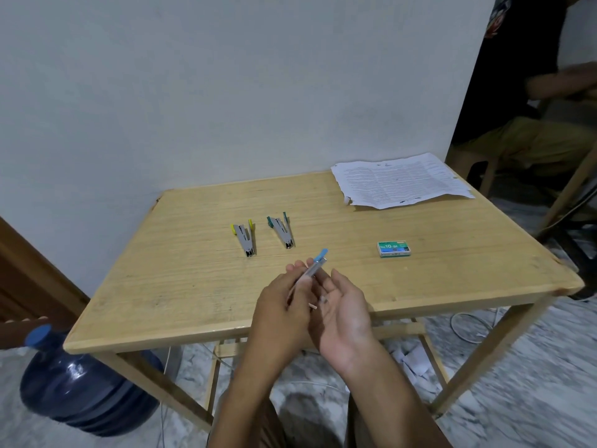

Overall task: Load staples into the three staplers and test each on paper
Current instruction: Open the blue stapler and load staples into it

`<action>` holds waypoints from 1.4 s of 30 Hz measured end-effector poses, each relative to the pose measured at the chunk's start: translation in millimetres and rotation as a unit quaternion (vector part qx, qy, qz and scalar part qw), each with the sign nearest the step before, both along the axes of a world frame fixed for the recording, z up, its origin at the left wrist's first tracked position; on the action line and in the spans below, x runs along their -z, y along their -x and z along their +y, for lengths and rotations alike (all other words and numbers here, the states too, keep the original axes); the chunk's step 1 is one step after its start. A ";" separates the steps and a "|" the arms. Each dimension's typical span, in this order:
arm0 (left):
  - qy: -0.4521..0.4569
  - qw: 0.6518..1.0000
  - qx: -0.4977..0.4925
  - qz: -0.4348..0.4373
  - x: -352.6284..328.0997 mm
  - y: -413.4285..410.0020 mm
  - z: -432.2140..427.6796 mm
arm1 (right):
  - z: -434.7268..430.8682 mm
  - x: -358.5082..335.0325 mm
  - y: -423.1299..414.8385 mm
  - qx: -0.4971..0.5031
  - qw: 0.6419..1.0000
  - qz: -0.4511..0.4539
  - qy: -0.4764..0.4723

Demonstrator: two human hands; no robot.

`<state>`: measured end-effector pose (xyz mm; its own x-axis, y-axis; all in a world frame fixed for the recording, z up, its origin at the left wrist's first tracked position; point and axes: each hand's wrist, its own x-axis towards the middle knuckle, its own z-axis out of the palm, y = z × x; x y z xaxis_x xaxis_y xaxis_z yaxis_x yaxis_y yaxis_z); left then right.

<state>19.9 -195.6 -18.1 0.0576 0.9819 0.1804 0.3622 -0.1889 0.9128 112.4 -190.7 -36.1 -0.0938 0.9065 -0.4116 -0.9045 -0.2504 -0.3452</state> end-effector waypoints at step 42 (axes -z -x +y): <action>0.106 0.992 -0.060 -0.017 17.0 -22.6 63.2 | 41.1 -4.9 -147.4 0.044 0.487 -0.868 0.090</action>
<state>42.4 -132.4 -35.1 -0.0641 0.9975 -0.0313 0.3383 0.0512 0.9396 259.8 -149.6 -31.2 0.5723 0.8104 0.1256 0.7007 -0.4036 -0.5883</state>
